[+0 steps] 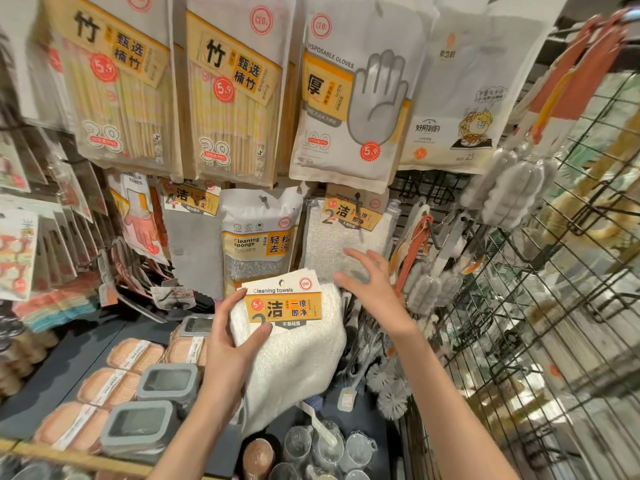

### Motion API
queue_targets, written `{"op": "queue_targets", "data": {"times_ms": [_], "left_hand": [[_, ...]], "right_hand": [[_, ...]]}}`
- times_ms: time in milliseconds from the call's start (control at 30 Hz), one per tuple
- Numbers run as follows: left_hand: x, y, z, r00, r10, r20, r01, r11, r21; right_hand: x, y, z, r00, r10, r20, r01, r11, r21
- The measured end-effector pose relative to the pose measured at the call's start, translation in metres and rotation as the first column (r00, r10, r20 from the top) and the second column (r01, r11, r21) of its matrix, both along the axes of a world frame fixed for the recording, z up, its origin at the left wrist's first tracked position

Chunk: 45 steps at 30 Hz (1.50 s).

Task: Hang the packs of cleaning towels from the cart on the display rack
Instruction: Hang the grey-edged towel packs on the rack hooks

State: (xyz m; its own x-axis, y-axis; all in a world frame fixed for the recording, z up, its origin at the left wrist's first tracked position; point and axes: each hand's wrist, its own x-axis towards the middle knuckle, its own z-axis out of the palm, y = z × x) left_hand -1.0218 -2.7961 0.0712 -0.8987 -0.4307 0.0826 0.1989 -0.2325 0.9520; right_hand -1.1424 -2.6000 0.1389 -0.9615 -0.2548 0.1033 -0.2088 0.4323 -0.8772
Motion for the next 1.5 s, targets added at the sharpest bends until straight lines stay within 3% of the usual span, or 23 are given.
{"op": "queue_targets", "data": {"times_ms": [300,567,867,1500], "left_hand": [[0.001,0.004,0.005,0.999,-0.027,-0.026,0.027,1.000,-0.007],[0.001,0.006,0.002,1.000,0.004,-0.002,-0.004,1.000,-0.024],[0.004,0.007,0.003,0.997,0.062,0.034,-0.061,0.997,-0.044],[0.002,0.008,0.007,0.999,-0.045,-0.011,0.046,0.995,0.093]], "right_hand": [[0.027,-0.016,-0.009,0.992,0.095,0.086,-0.099,0.994,0.049],[0.042,-0.022,-0.012,0.997,0.079,0.023,-0.080,0.994,0.068],[0.049,-0.021,-0.014,0.997,0.077,0.019,-0.074,0.989,-0.124],[0.039,0.001,-0.010,0.999,0.020,-0.042,-0.027,0.983,-0.180]]}}
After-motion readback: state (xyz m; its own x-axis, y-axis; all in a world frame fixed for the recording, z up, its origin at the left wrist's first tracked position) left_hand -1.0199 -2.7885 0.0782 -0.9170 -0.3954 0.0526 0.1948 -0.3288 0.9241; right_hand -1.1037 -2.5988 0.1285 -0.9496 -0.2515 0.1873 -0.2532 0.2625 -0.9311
